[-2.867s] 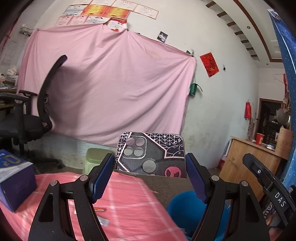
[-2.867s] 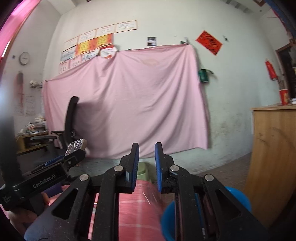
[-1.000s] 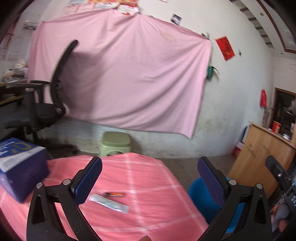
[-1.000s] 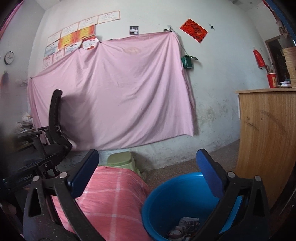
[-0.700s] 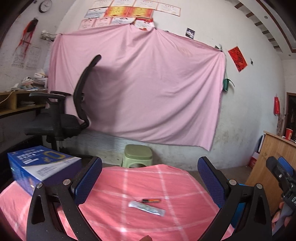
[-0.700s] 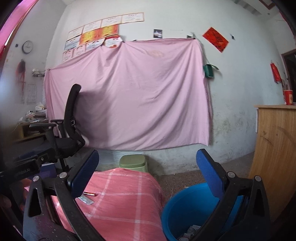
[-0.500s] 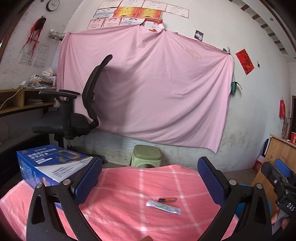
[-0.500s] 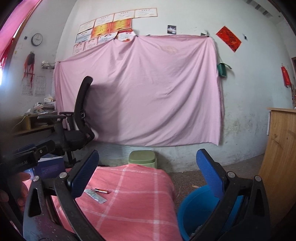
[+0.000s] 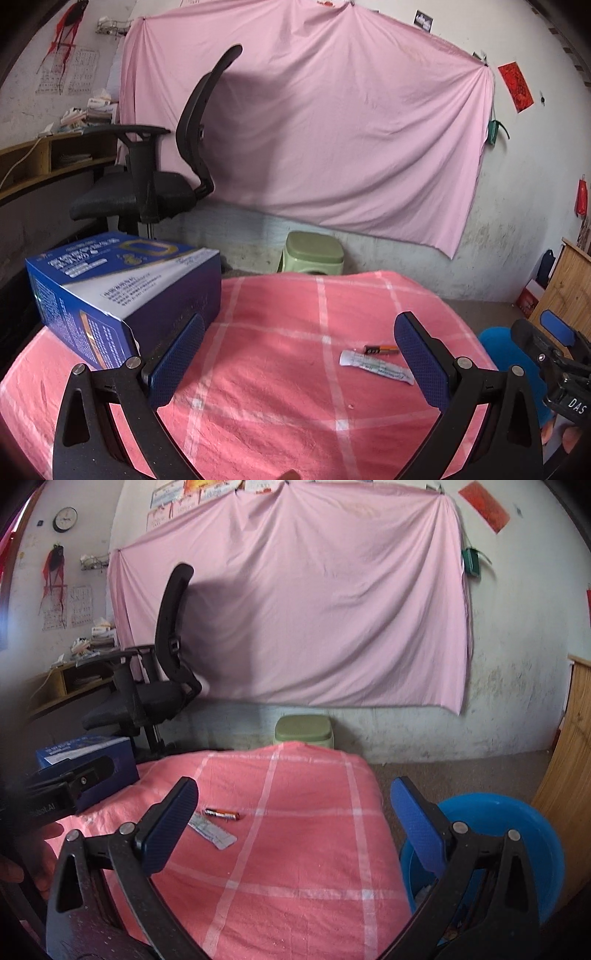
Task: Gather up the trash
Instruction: 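Move both open tools back over the table toward the battery and white tube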
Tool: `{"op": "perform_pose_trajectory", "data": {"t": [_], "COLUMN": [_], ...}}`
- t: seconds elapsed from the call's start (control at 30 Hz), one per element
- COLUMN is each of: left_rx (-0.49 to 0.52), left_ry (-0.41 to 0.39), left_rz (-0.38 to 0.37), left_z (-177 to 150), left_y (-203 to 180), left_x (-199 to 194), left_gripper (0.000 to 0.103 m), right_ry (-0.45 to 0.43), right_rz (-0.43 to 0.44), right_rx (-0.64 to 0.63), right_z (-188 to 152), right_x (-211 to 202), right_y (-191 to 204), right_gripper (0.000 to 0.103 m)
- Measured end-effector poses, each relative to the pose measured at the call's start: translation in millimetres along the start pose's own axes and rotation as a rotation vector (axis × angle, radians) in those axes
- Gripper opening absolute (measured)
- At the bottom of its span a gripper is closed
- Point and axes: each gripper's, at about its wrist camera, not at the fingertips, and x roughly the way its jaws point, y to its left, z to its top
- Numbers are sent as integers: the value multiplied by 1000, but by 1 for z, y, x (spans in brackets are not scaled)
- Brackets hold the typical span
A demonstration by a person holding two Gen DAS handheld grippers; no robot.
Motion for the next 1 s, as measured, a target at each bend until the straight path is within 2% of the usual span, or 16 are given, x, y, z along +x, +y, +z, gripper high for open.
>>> {"op": "perform_pose_trajectory", "data": {"t": [0.1, 0.27, 0.33, 0.4, 0.43, 0.5, 0.67, 0.87, 0.97, 1.0], "left_rx": [-1, 1, -3, 2, 7, 9, -19, -36, -34, -36], "left_ry": [52, 159, 192, 227, 246, 275, 338, 342, 342, 342], "left_rz": [-2, 13, 5, 8, 9, 12, 28, 33, 33, 31], "left_z": [-4, -9, -10, -11, -12, -14, -16, -16, -16, -16], "left_y": [2, 3, 2, 1, 1, 0, 5, 10, 9, 9], "left_x": [10, 30, 36, 41, 45, 50, 63, 66, 65, 66], "left_gripper": [101, 100, 96, 85, 82, 78, 73, 73, 73, 73], "right_ry": [70, 220, 285, 326, 345, 373, 453, 495, 516, 517], "right_rz": [11, 74, 120, 136, 148, 174, 269, 286, 307, 311], "right_rx": [1, -43, -74, -99, -119, -146, -214, -301, -314, -312], "right_z": [-2, -5, -8, -9, -8, -5, -10, -11, -13, -13], "right_x": [15, 49, 63, 74, 83, 98, 122, 139, 141, 142], "right_y": [-1, 8, 14, 18, 21, 26, 44, 63, 65, 66], "right_gripper": [103, 83, 71, 63, 58, 52, 47, 44, 36, 30]}}
